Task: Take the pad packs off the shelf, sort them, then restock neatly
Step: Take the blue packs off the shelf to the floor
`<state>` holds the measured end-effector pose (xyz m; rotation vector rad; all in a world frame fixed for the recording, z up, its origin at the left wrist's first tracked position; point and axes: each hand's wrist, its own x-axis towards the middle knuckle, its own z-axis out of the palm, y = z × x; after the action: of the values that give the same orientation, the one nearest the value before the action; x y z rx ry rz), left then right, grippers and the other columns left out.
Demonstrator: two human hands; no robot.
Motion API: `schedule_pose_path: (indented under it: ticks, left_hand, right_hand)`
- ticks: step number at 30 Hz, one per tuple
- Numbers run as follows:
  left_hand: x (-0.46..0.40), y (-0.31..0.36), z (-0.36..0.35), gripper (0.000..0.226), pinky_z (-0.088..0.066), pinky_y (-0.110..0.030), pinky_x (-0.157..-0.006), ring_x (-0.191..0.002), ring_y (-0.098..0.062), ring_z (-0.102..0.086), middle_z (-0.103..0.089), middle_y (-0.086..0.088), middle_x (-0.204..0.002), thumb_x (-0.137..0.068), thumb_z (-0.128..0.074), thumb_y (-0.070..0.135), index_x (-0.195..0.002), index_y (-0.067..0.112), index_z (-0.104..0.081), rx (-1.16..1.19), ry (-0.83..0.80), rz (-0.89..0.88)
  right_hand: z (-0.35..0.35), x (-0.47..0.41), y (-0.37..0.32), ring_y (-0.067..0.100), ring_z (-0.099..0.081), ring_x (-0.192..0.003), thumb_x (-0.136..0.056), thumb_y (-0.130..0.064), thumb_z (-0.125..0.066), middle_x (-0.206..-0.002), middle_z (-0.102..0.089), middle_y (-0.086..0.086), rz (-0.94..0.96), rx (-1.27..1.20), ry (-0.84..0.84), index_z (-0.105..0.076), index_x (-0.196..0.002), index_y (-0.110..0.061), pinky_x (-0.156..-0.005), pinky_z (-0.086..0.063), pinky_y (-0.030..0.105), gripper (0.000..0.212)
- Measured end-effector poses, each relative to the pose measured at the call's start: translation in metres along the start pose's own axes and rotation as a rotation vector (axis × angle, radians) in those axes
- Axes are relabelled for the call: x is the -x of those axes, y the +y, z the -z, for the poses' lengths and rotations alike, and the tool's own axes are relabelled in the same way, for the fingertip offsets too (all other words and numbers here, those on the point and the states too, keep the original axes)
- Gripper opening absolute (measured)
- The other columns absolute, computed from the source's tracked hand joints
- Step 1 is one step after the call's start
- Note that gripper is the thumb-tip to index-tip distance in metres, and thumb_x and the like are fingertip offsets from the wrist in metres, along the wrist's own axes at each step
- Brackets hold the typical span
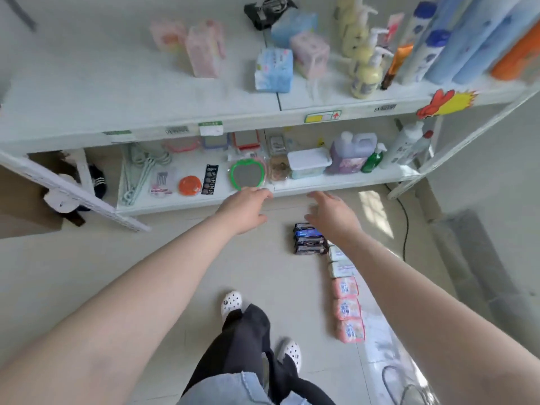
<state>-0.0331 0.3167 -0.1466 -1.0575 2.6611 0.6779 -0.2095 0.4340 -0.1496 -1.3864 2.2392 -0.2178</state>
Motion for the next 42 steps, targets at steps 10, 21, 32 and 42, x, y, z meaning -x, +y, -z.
schedule_pose_path:
  ticks: [10,21,32,42]
  left_hand:
    - [0.032,-0.09,0.103,0.05,-0.041,-0.038,-0.099,-0.123,-0.026,-0.046,-0.054,-0.004,-0.129,-0.085,-0.065,0.026,-0.132,0.018,-0.049,-0.126,0.265,-0.112]
    - [0.015,-0.207,0.23,0.058,-0.035,-0.037,-0.104,-0.129,-0.028,-0.04,-0.046,-0.009,-0.138,-0.09,-0.06,0.033,-0.141,0.015,-0.038,-0.227,0.315,-0.108]
    - [-0.085,-0.214,0.299,0.059,-0.034,-0.038,-0.107,-0.137,-0.026,-0.033,-0.036,-0.007,-0.15,-0.089,-0.06,0.036,-0.14,0.017,-0.039,-0.168,0.375,-0.063]
    - [-0.167,-0.226,0.323,0.056,-0.04,-0.04,-0.1,-0.128,-0.028,-0.041,-0.047,-0.009,-0.137,-0.09,-0.058,0.041,-0.136,0.015,-0.042,-0.148,0.317,-0.044]
  right_hand:
    - [0.025,-0.042,-0.156,0.03,-0.051,-0.119,-0.089,-0.028,-0.062,-0.128,-0.054,0.008,0.242,0.191,0.068,-0.047,-0.138,-0.02,-0.088,-0.044,0.037,0.052]
    - [0.072,-0.112,-0.269,0.028,-0.047,-0.122,-0.091,-0.033,-0.062,-0.129,-0.052,0.008,0.127,0.219,0.219,-0.042,-0.14,-0.02,-0.087,-0.043,0.038,0.055]
    - [0.15,-0.222,-0.276,0.028,-0.045,-0.126,-0.09,-0.036,-0.063,-0.134,-0.05,0.01,0.109,0.223,0.281,-0.042,-0.141,-0.018,-0.089,-0.043,0.037,0.058]
    - [0.177,-0.312,-0.264,0.029,-0.046,-0.126,-0.089,-0.04,-0.063,-0.136,-0.048,0.011,0.026,0.183,0.219,-0.039,-0.143,-0.017,-0.09,-0.044,0.038,0.063]
